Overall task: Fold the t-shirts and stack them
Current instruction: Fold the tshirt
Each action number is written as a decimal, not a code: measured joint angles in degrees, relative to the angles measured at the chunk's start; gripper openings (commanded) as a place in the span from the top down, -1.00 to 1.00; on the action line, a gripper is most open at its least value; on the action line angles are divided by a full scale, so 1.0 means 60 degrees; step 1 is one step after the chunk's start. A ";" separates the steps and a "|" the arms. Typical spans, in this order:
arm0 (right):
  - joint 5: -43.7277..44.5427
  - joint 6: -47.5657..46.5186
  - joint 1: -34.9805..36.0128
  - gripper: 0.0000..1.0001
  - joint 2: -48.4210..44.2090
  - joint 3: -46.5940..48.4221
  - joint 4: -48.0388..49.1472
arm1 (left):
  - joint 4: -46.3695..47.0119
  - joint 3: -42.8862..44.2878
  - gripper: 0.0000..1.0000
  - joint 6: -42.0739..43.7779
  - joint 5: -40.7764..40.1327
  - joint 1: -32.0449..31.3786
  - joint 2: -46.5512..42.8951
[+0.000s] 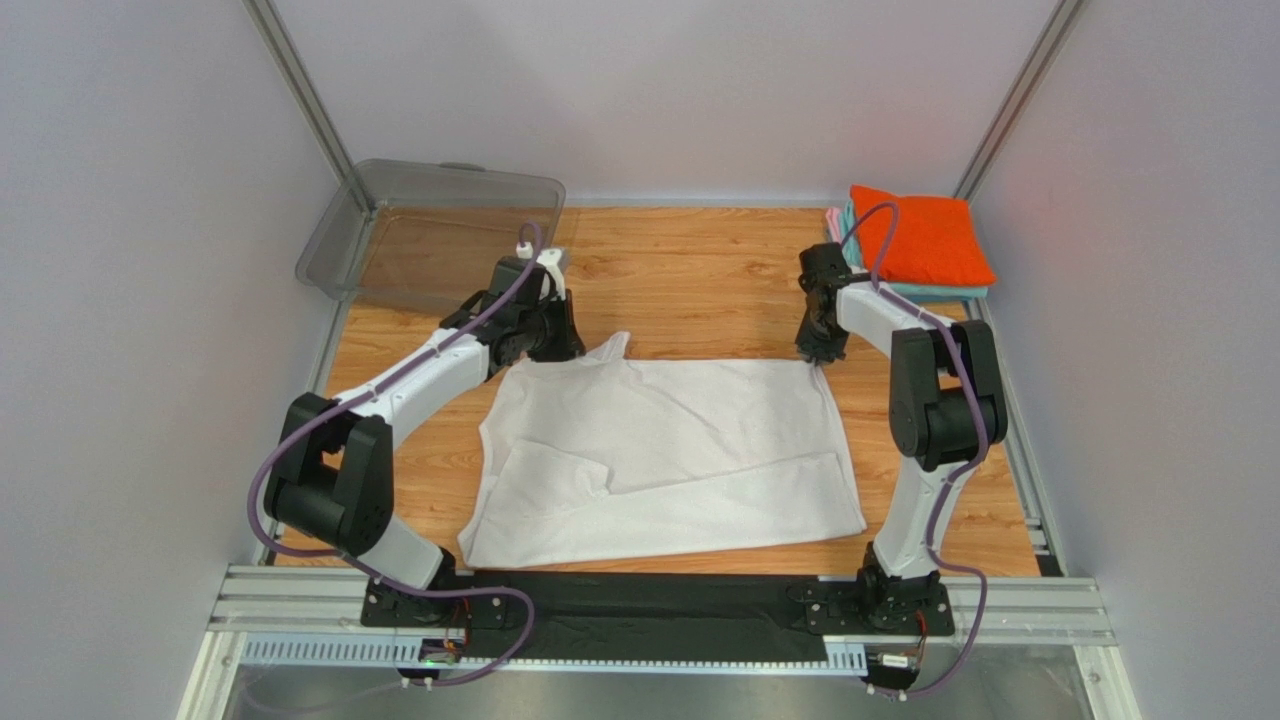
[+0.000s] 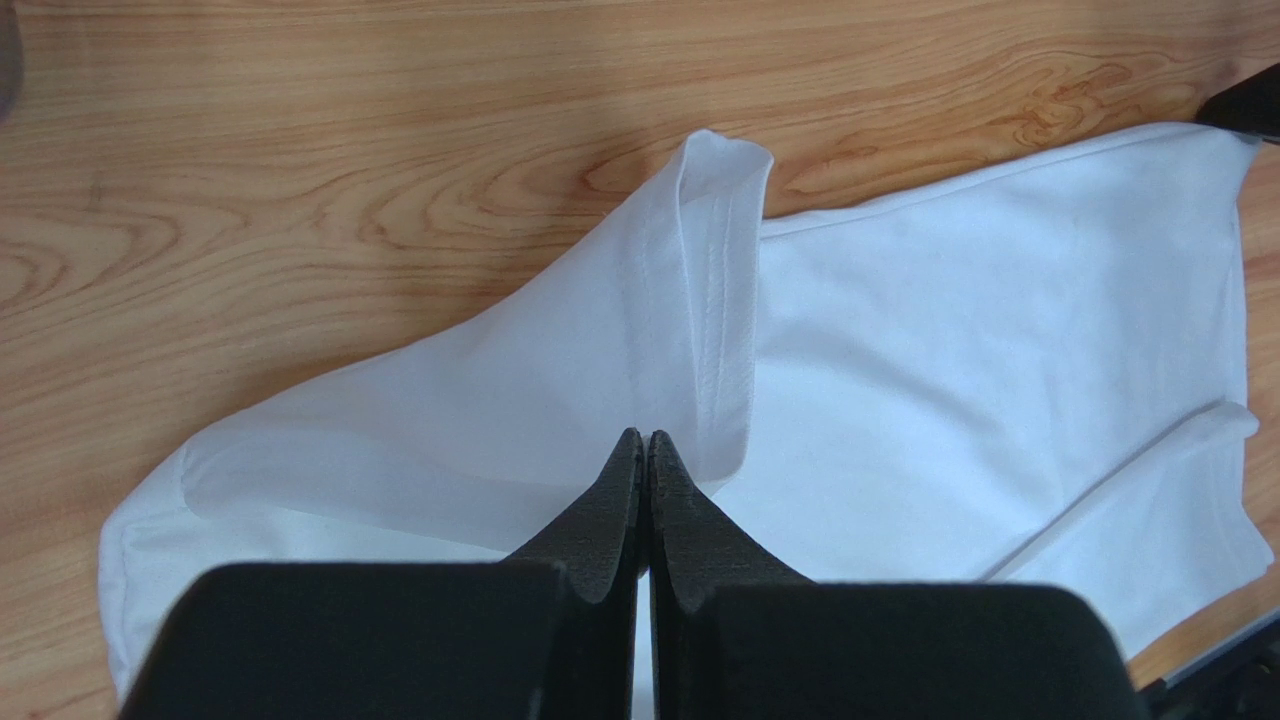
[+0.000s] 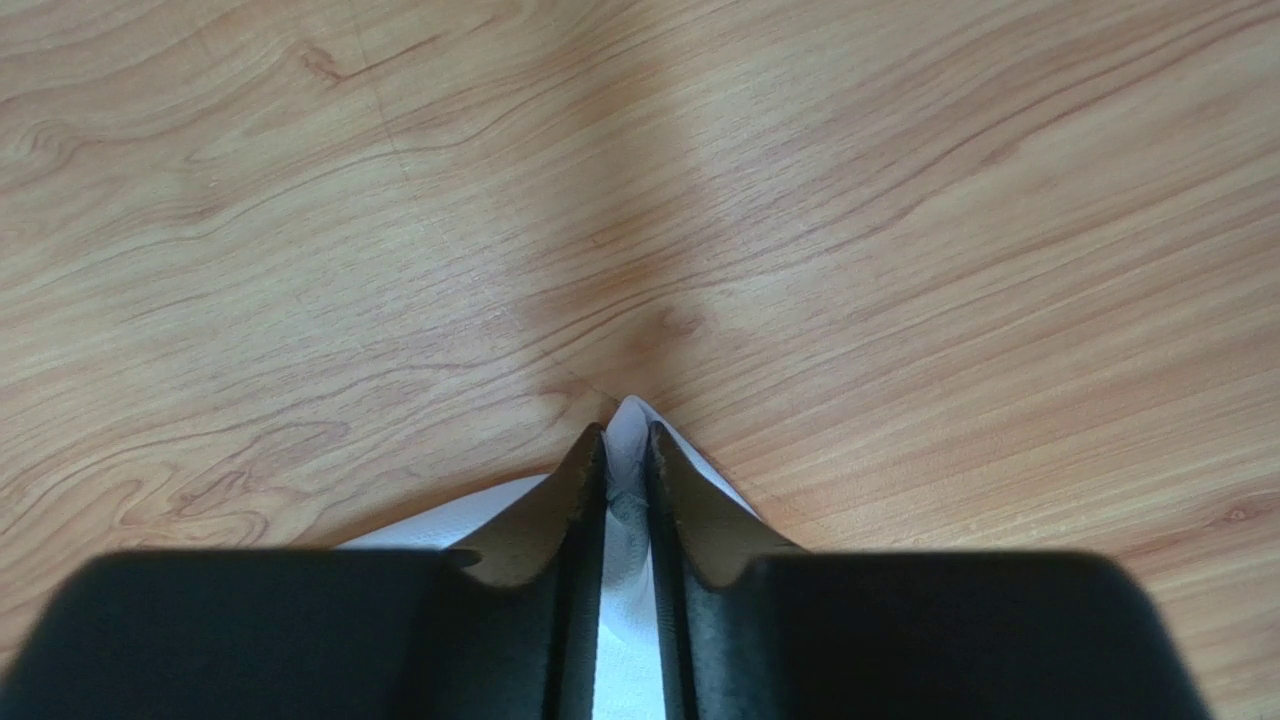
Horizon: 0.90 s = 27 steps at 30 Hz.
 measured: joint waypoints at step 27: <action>-0.0055 -0.0288 0.0328 0.94 -0.2969 -0.1836 -0.0051 | 0.0273 -0.3778 1.00 -0.1406 0.0200 -0.0164 -0.5421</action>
